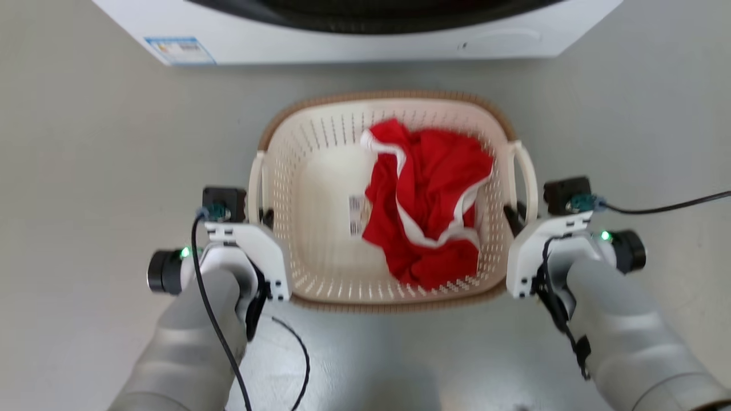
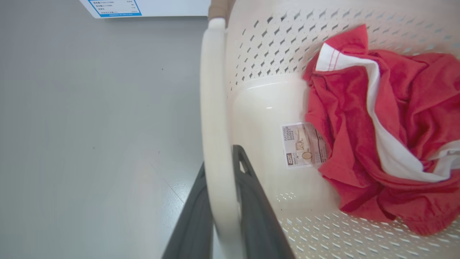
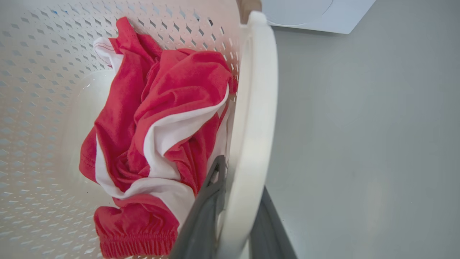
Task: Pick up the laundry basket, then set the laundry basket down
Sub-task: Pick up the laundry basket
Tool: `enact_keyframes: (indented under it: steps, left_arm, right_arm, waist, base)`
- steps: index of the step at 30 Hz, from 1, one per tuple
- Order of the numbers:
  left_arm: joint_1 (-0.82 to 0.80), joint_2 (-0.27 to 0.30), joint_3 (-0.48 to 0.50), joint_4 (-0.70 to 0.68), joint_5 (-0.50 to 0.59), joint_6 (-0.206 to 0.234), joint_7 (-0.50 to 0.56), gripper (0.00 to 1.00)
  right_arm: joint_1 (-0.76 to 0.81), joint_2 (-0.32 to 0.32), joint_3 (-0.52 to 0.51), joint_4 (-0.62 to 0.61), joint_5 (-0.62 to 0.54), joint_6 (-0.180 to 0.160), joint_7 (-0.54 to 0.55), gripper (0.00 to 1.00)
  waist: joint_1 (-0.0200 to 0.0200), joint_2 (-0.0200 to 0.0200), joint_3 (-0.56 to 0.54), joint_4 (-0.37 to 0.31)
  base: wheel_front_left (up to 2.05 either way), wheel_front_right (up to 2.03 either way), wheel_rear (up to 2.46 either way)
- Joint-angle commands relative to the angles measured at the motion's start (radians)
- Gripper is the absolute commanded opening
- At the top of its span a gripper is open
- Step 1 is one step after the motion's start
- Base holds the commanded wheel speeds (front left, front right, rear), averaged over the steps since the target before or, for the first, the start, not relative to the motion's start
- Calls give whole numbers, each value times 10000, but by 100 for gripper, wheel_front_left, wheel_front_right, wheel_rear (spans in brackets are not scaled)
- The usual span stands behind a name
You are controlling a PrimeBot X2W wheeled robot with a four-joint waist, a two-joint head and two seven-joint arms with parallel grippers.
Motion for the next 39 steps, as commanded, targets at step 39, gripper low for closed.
enact_keyframes:
  steps: [39]
  left_arm:
    - [3454,183,-1901,-538,-1684,406,1012,0]
  right_arm:
    - [3316,224,2775,-1014,2222,75,2429,0]
  waist:
    - [0,0,-5302,-529]
  base:
    - [0,0,0]
